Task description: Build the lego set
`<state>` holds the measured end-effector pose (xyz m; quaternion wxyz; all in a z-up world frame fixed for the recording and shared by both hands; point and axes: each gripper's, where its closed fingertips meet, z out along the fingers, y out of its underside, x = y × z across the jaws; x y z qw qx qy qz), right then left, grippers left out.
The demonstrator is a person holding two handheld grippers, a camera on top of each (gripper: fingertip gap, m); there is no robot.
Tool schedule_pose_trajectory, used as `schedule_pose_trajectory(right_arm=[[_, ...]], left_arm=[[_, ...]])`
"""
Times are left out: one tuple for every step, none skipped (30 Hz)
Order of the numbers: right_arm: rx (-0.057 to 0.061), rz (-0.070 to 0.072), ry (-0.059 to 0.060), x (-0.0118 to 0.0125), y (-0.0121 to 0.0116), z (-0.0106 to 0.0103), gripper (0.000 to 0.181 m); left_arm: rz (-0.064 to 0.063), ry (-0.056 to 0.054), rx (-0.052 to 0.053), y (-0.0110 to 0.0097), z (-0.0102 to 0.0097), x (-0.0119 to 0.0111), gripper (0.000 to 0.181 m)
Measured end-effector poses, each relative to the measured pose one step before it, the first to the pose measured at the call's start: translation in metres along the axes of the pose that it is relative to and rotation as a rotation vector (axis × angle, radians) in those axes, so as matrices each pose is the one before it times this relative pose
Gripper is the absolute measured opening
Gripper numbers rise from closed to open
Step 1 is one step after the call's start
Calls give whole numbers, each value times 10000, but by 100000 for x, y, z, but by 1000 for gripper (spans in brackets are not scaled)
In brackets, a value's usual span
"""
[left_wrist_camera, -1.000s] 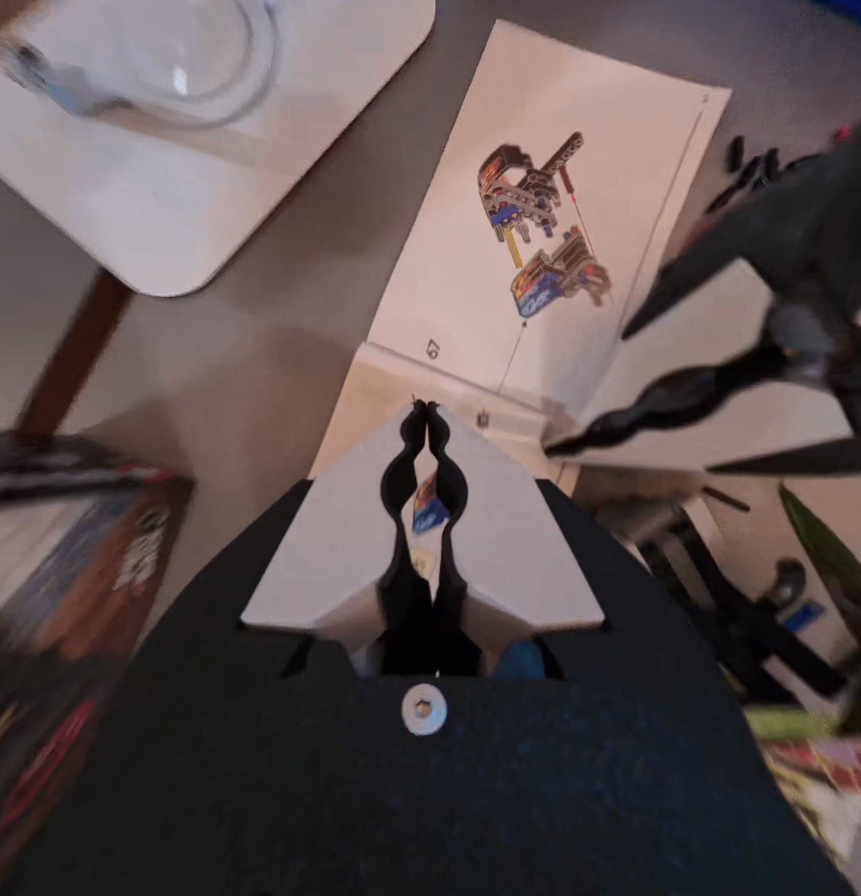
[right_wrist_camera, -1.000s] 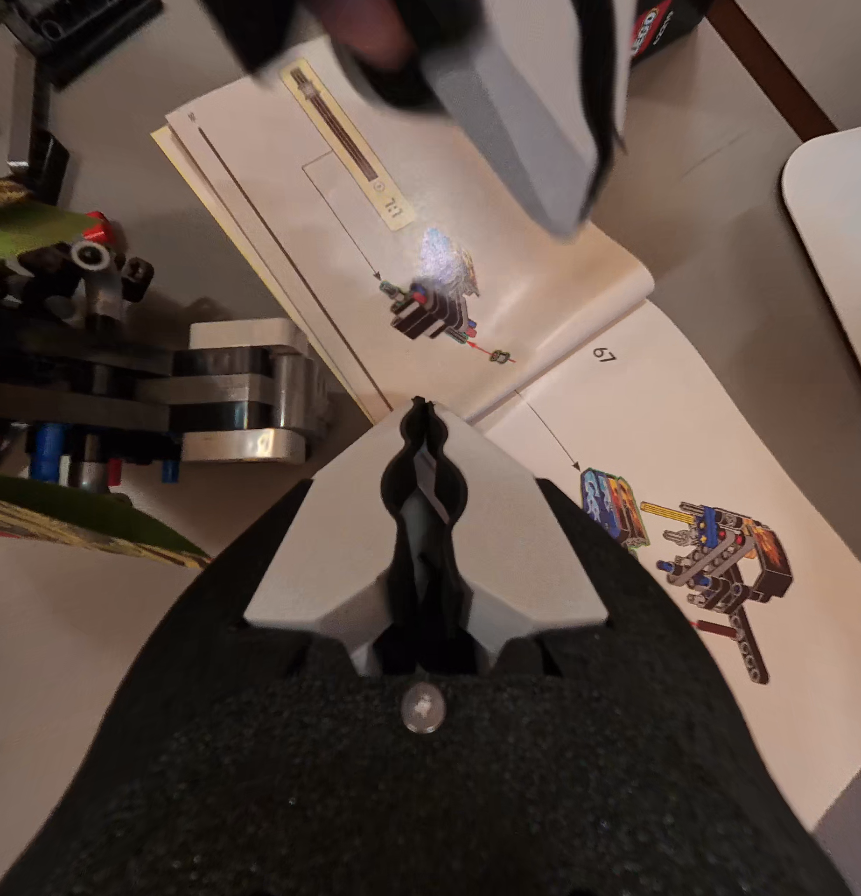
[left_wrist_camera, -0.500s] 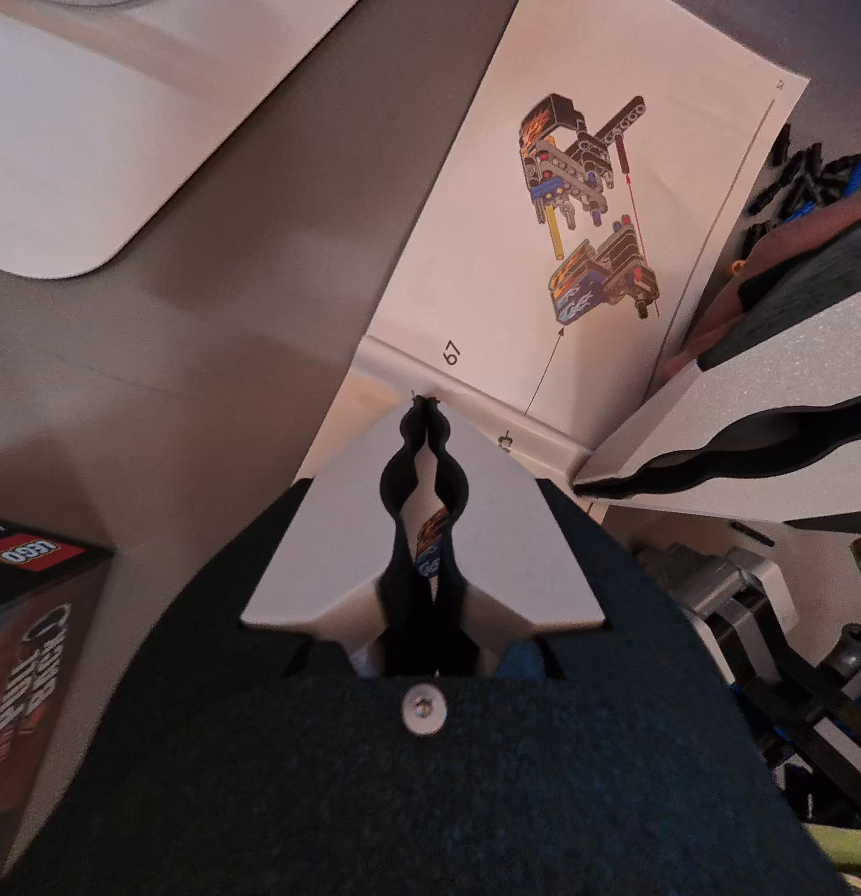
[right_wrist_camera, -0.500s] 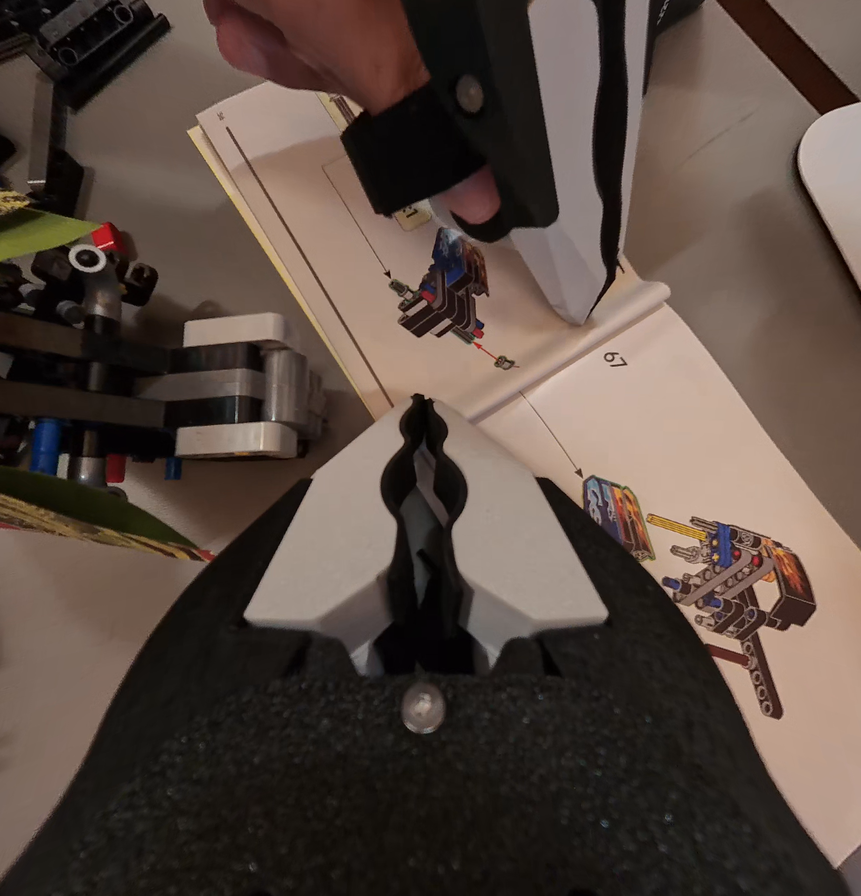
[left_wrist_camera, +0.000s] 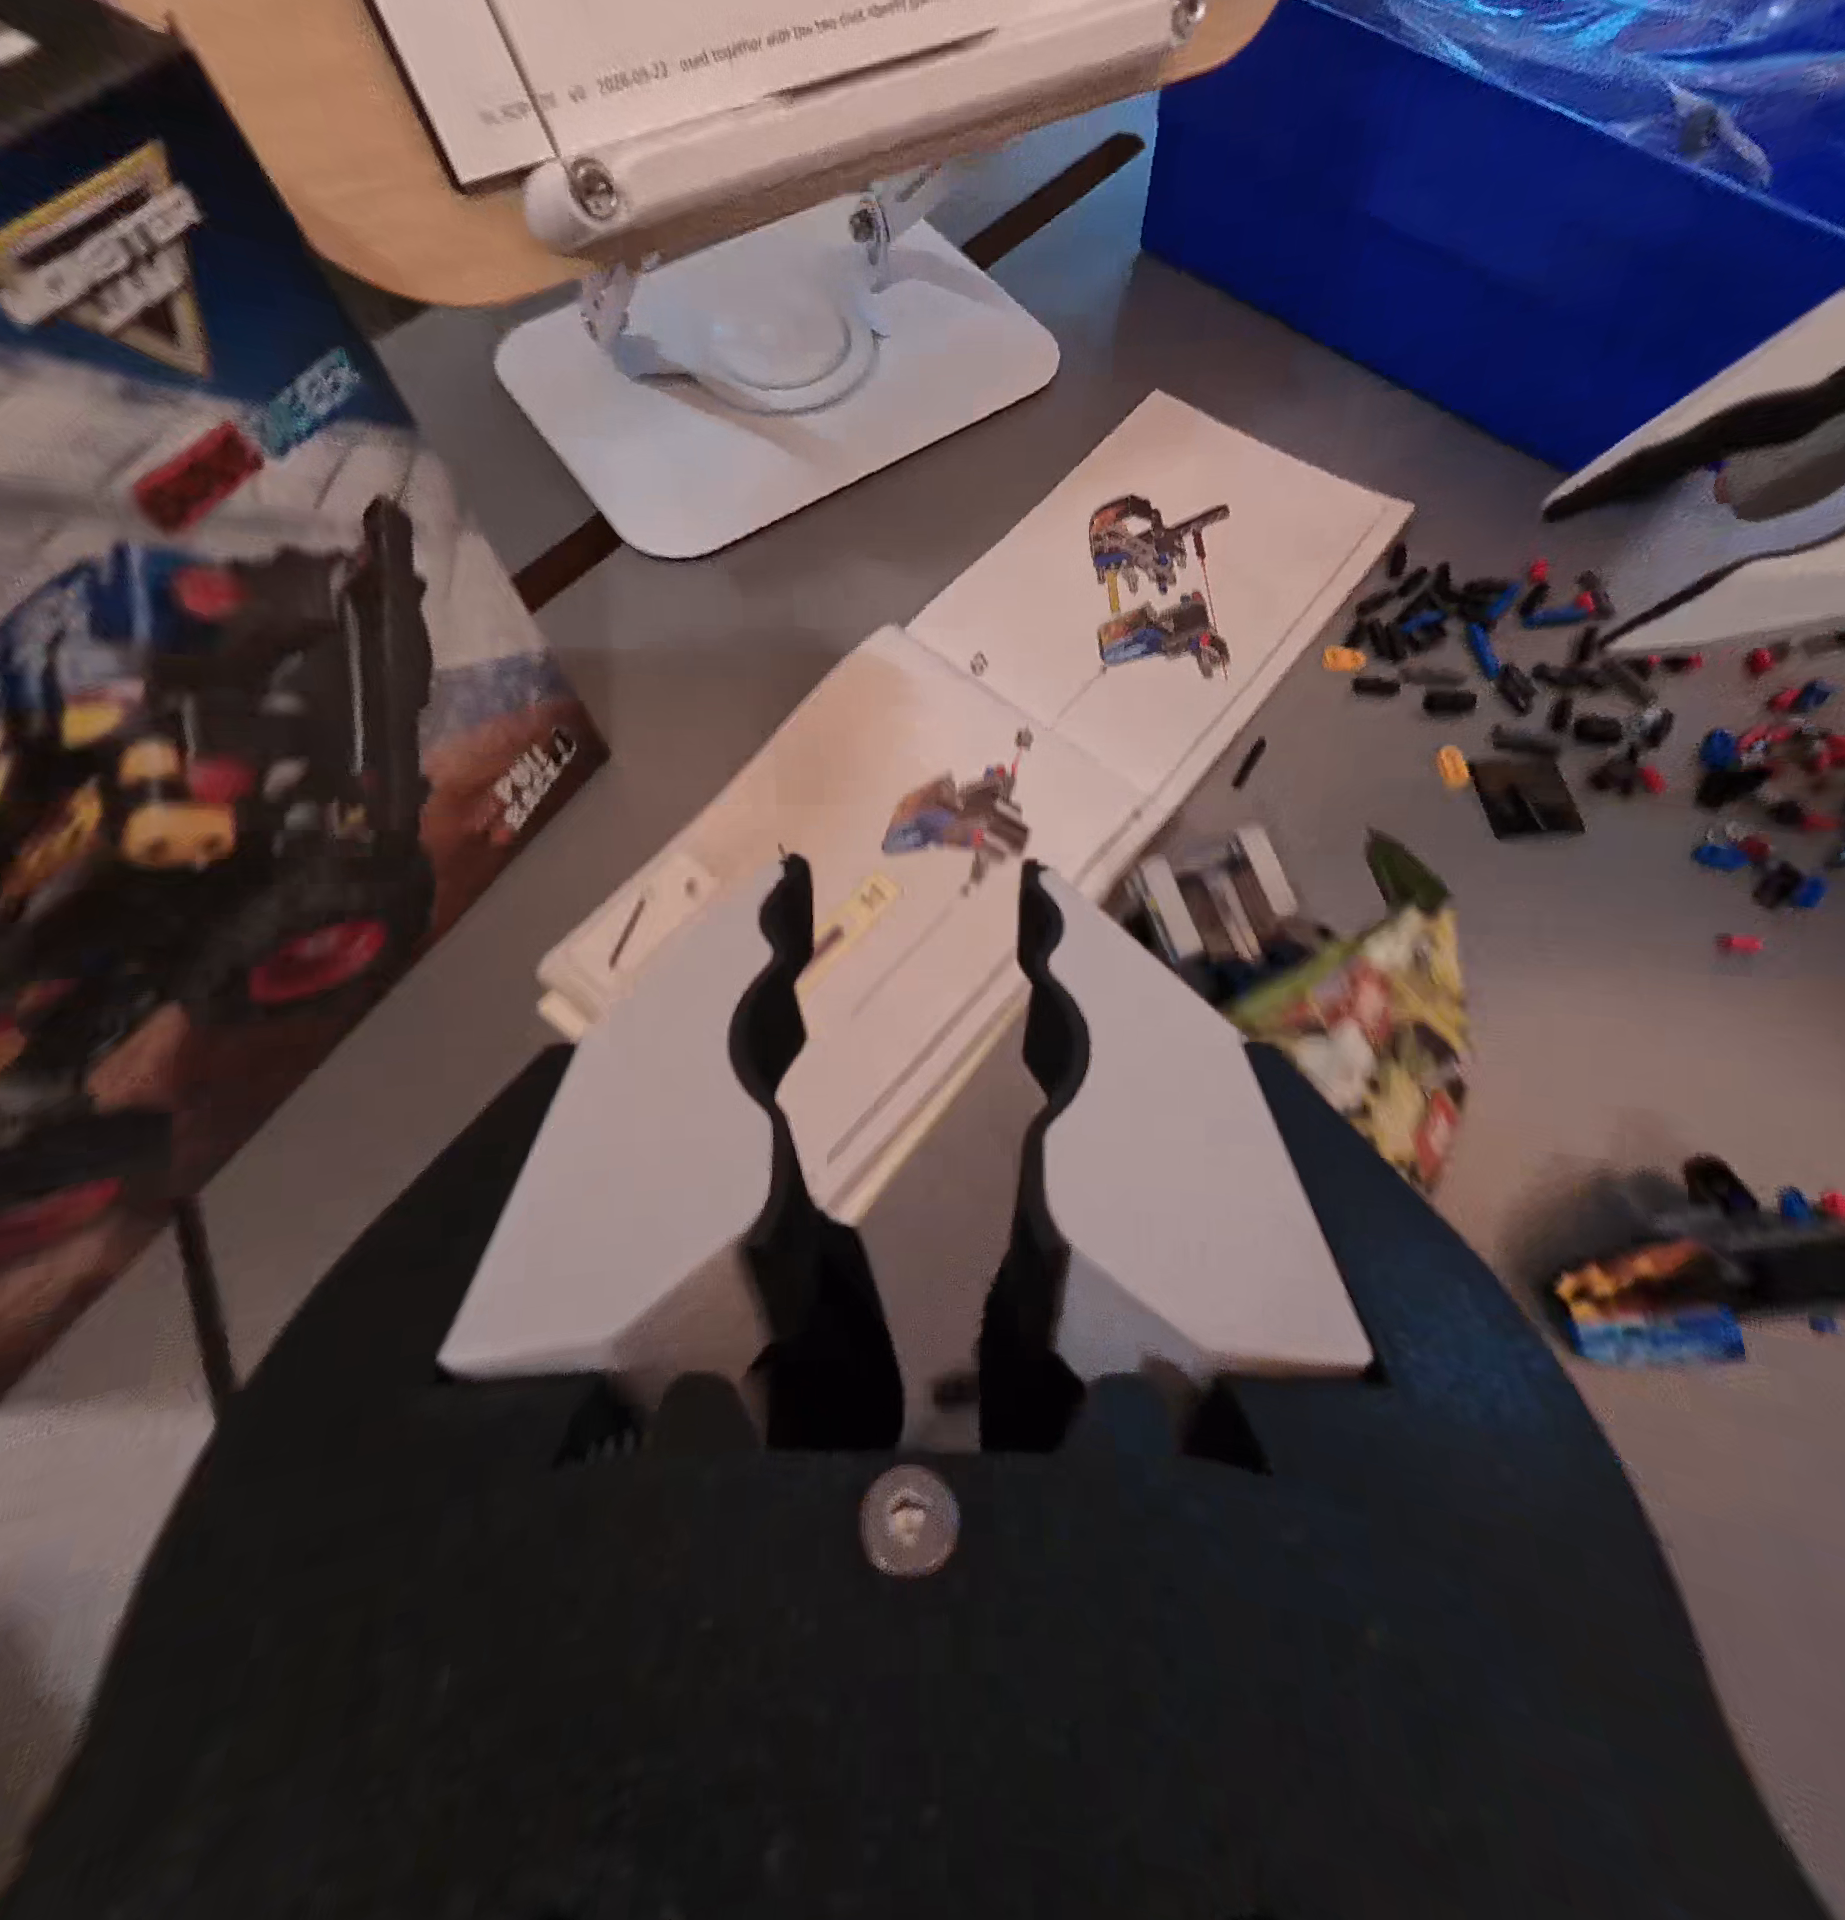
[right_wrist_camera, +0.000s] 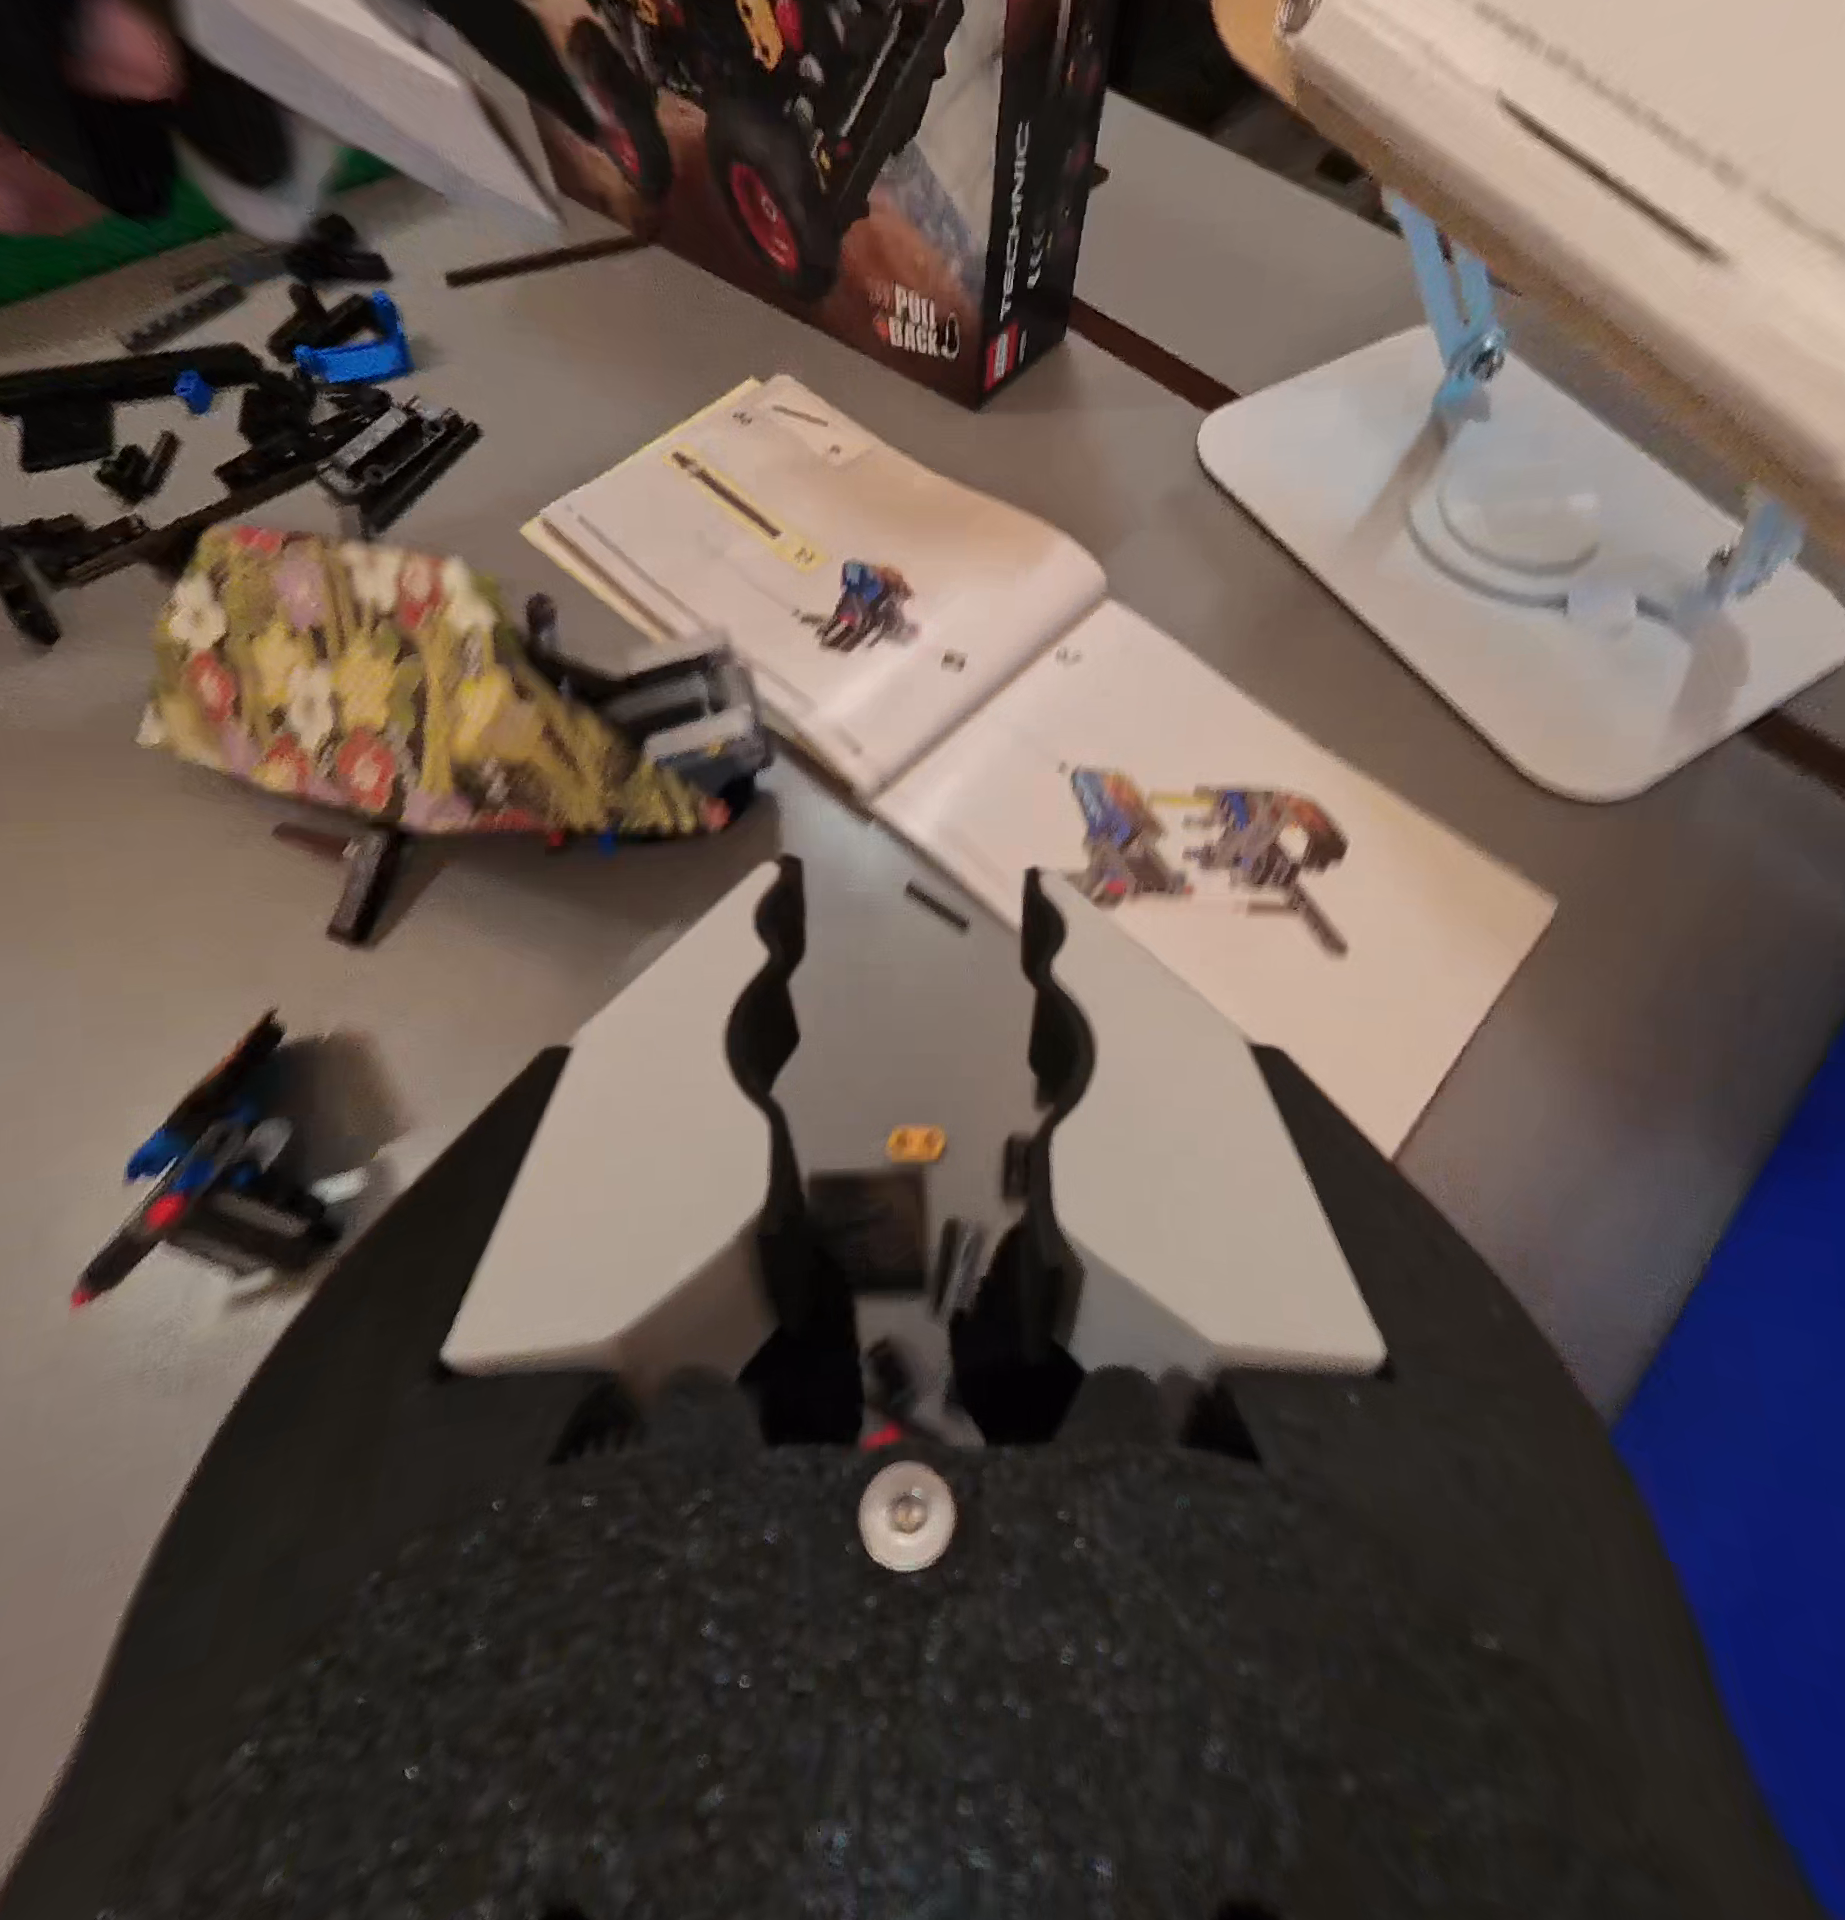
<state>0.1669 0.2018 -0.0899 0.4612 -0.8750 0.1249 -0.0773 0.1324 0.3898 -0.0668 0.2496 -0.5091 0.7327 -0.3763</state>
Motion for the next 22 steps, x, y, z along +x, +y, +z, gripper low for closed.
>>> schedule_pose_trajectory(right_arm=[[260,148,147,-474,1139,-916,47],[315,204,273,-198,1081,-840,50],[254,242,285,-57,1026,-723,51],[111,314,168,-120,1010,-567,52],[69,285,40,-194,867,-399,54],[5,206,56,-118,716,-217,58],[-112,55,80,-21,646,-92,60],[-179,-40,122,102,580,-97,62],[-29,6,149,189,280,-115,64],[111,83,-40,-100,17,-101,64],[56,69,-192,-332,-13,-39,64],[-59,10,-44,-101,47,-16,64],[-43,-110,48,7,-16,-22,64],[12,-174,105,62,-86,-56,64],[50,-163,99,52,-133,-88,64],[74,-126,15,-107,-164,-80,63],[111,-103,-125,-396,-284,-122,60],[194,-142,-261,-817,-552,-192,52],[284,-239,-382,-1361,-901,-255,42],[346,-374,-414,-1802,-1214,-281,30],[348,-501,-387,-2095,-1424,-182,18],[402,-539,-340,-2295,-1700,-46,7]], left_arm=[[60,-218,149,1184,-1480,687,39],[-39,-269,91,1216,-1257,562,42],[-160,-248,63,1257,-991,550,46],[-225,-135,-6,1272,-761,660,47],[-260,-158,-47,1251,-609,545,46],[-200,-132,-20,1084,-488,519,47],[-139,-59,-26,954,-386,562,47],[-100,-71,29,688,-310,516,47],[-32,-94,85,423,-265,468,47],[-6,-87,135,195,-245,421,48],[-7,-83,108,87,-263,350,47],[-24,-74,103,-50,-280,260,47],[-61,-41,122,-153,-288,235,48],[-116,10,102,-174,-253,252,48],[-85,65,82,-186,-203,328,48],[4,-17,84,-201,-115,209,48],[150,-287,54,-169,-107,-186,51],[332,-554,-59,-68,13,-591,51],[398,-634,-37,-210,-125,-549,51],[502,-623,155,-559,-8,-535,51],[651,-683,166,-607,85,-580,51],[770,-987,-33,-395,233,-981,51]])
